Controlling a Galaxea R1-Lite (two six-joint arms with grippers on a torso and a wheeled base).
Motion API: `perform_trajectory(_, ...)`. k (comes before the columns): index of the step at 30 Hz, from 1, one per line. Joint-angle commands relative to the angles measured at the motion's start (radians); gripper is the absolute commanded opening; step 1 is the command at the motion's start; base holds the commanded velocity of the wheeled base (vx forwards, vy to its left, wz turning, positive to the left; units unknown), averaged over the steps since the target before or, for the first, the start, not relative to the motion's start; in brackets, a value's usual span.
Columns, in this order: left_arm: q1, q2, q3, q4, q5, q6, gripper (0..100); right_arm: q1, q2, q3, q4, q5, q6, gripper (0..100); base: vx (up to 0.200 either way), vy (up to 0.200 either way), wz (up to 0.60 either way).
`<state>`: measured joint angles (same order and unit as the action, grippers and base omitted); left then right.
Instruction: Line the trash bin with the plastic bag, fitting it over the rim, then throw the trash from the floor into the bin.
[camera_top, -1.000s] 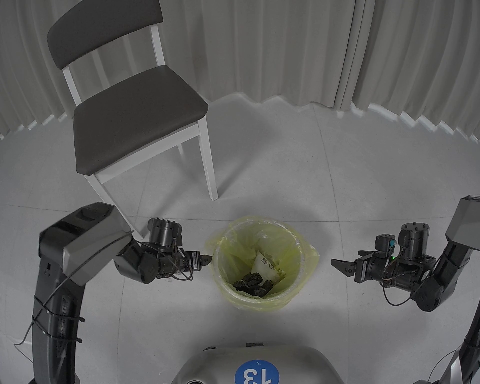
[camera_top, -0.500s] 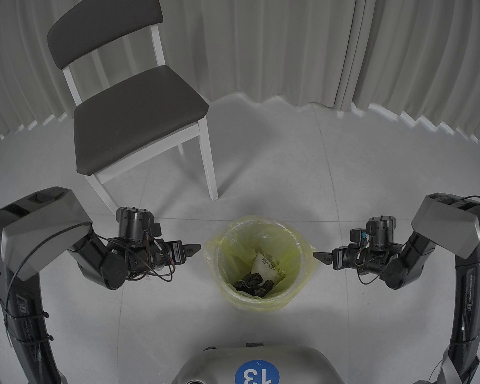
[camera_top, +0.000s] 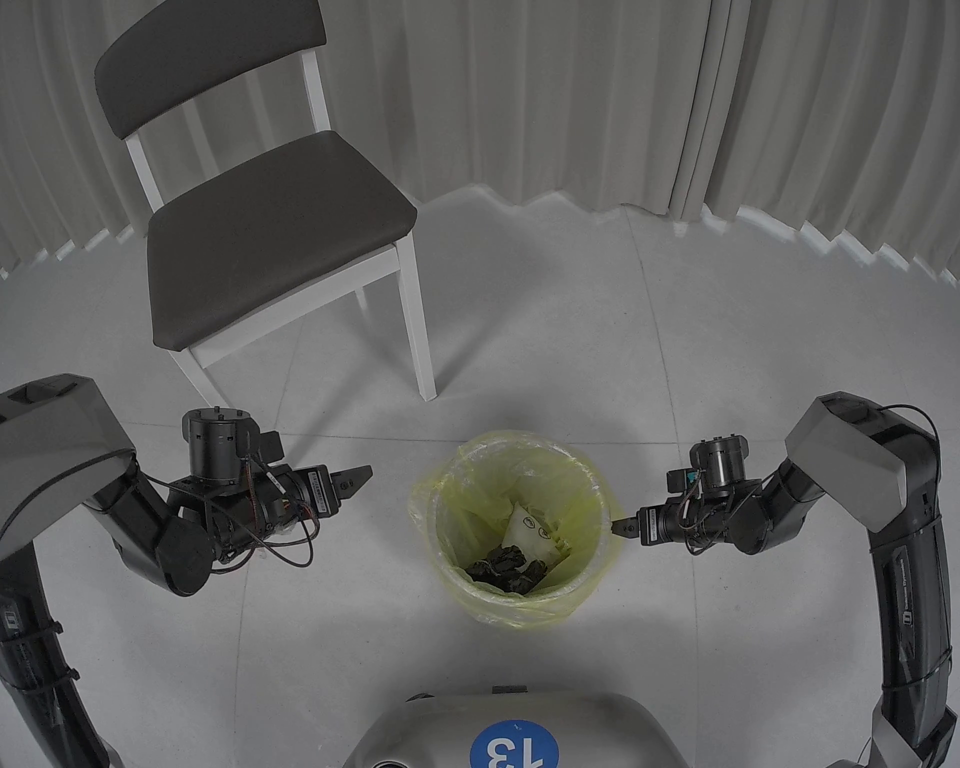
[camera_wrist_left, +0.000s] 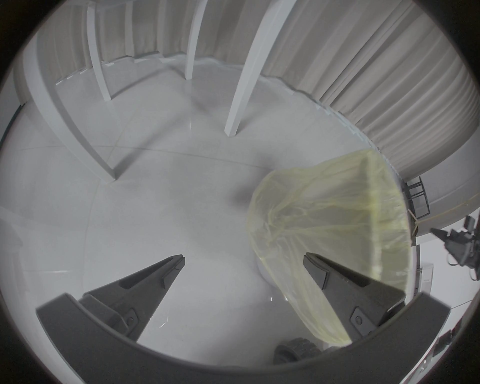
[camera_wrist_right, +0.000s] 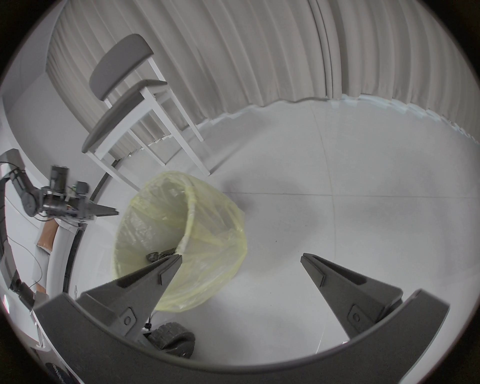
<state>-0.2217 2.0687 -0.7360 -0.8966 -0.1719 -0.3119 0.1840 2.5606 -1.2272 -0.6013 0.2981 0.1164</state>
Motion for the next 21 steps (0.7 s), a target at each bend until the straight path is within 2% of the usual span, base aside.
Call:
perform_trajectory(1, 0.007, -0.033, 0.036, -0.024, 0.002, -0.007, 100, 0.003, 0.064, -0.186, 0.153, 0.024, -0.020, 100, 0.000, 0.000, 0.00)
perform_trajectory(10, -0.004, -0.068, 0.076, -0.041, 0.011, -0.021, 100, 0.017, 0.213, -0.508, 0.340, 0.023, -0.024, 100, 0.000, 0.000, 0.00)
perform_trajectory(21, -0.022, -0.073, 0.087, -0.041, 0.023, -0.024, 100, 0.017, 0.239, -0.623, 0.546, 0.016, -0.052, 100, 0.000, 0.000, 0.00)
